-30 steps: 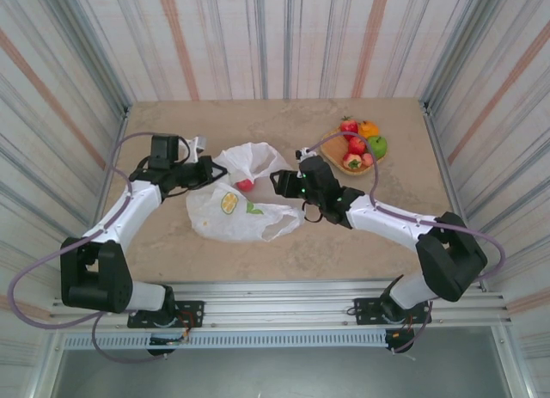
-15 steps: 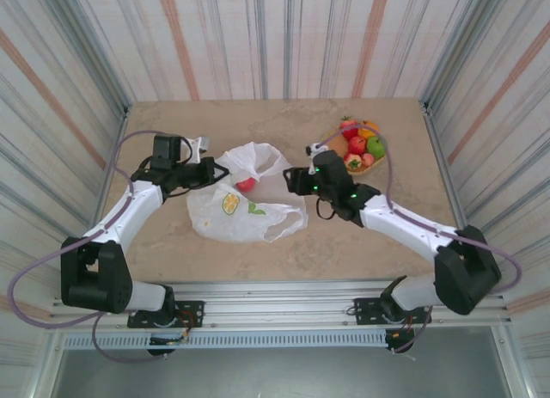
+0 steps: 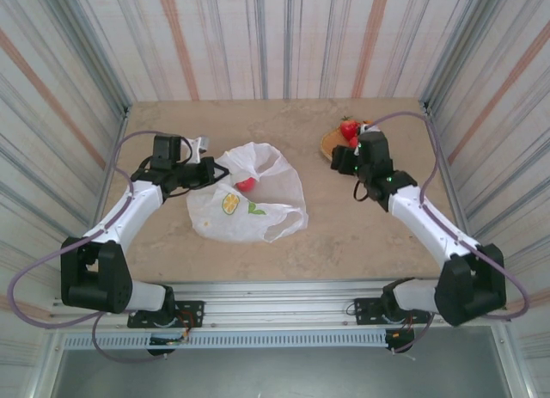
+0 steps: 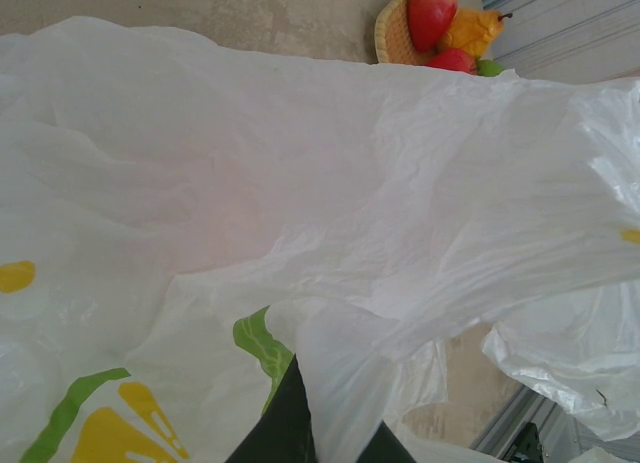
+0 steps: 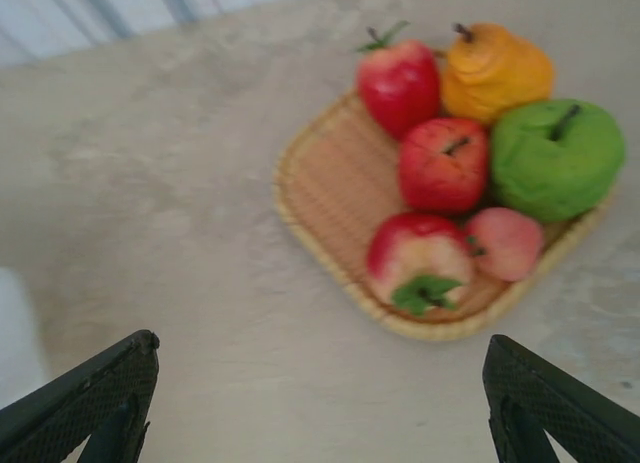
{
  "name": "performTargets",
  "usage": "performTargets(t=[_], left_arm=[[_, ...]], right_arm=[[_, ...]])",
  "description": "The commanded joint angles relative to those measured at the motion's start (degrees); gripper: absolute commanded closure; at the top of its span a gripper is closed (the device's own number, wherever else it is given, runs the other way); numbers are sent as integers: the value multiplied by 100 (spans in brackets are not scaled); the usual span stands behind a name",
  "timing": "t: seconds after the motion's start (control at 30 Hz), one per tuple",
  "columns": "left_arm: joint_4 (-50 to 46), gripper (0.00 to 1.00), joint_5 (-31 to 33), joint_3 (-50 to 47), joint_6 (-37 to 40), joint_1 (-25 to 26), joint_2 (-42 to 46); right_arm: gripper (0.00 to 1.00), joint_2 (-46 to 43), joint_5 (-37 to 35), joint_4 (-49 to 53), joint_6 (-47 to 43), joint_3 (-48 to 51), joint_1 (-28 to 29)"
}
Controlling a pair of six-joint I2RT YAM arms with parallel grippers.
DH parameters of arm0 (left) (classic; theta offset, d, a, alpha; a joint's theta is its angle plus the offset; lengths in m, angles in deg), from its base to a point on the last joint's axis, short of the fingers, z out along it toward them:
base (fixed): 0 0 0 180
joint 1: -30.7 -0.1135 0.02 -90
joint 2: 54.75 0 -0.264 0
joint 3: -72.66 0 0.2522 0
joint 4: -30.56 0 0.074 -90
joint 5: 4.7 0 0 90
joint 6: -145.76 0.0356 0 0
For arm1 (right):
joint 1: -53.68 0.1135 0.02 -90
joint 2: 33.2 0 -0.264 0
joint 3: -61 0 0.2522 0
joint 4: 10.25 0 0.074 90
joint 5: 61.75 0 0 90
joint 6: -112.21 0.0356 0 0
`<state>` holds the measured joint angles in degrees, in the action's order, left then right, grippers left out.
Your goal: Place the fruits into the plastic bag
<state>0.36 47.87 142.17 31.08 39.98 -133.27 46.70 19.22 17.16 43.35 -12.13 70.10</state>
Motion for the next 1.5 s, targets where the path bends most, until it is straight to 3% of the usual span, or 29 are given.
performTargets(t=[0.0,0.2,0.6,1.47], left_arm=[[-52,100,-37,40,-61,-6,60],[-61,100,-17,24,-75,-14,100],[-69,100,-71,34,-115,-68,126],[-96,100,-168,66,-212,-128,91]], right_arm=[[14,680,-228,822,-554,-542,-107],[14,1927,-379,1300,-913,-1521,-166],[16,3263,-626,1888,-1452,-2752,-191],[22,3988,-529,2203,-1703,-3282,-315]])
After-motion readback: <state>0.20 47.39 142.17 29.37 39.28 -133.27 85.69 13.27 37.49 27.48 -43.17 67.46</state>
